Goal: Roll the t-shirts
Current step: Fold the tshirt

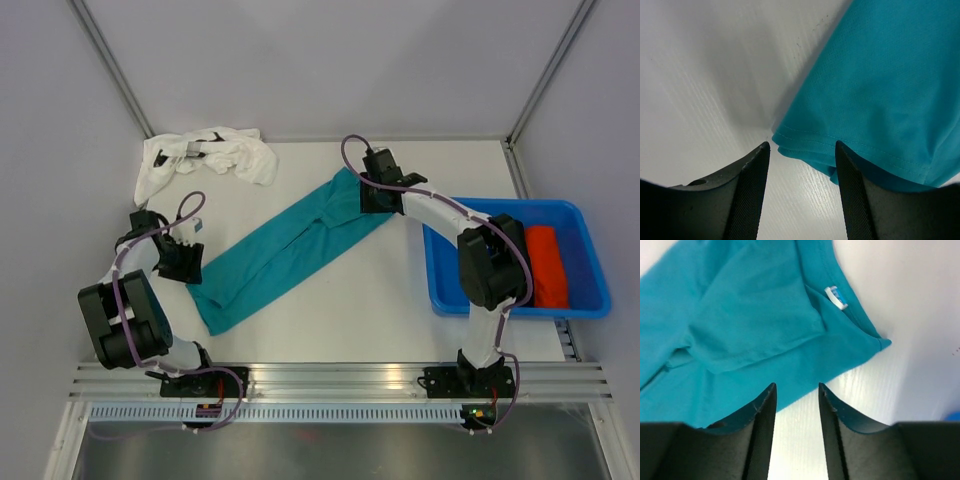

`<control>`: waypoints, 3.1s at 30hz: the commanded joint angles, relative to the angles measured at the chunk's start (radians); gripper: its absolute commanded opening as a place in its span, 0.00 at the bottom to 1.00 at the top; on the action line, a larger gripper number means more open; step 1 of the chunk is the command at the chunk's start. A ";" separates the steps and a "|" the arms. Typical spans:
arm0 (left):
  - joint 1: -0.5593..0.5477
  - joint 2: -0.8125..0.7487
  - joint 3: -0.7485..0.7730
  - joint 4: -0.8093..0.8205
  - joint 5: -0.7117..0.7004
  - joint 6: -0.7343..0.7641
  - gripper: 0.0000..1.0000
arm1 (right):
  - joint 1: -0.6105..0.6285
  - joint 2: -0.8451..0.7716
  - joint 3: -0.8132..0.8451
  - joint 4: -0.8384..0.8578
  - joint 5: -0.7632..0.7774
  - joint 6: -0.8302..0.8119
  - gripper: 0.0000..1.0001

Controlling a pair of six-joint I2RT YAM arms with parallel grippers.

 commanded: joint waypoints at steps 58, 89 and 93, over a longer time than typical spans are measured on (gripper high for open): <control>0.008 -0.328 -0.070 -0.106 0.204 -0.017 0.63 | 0.747 0.065 -0.028 0.103 -0.172 -0.354 0.56; 0.011 -0.297 -0.044 -0.097 0.230 0.009 0.63 | 0.823 0.289 0.252 -0.341 0.012 -0.168 0.00; 0.011 -0.300 -0.055 -0.116 0.262 0.043 0.63 | 0.819 0.163 0.031 -0.254 -0.047 -0.182 0.00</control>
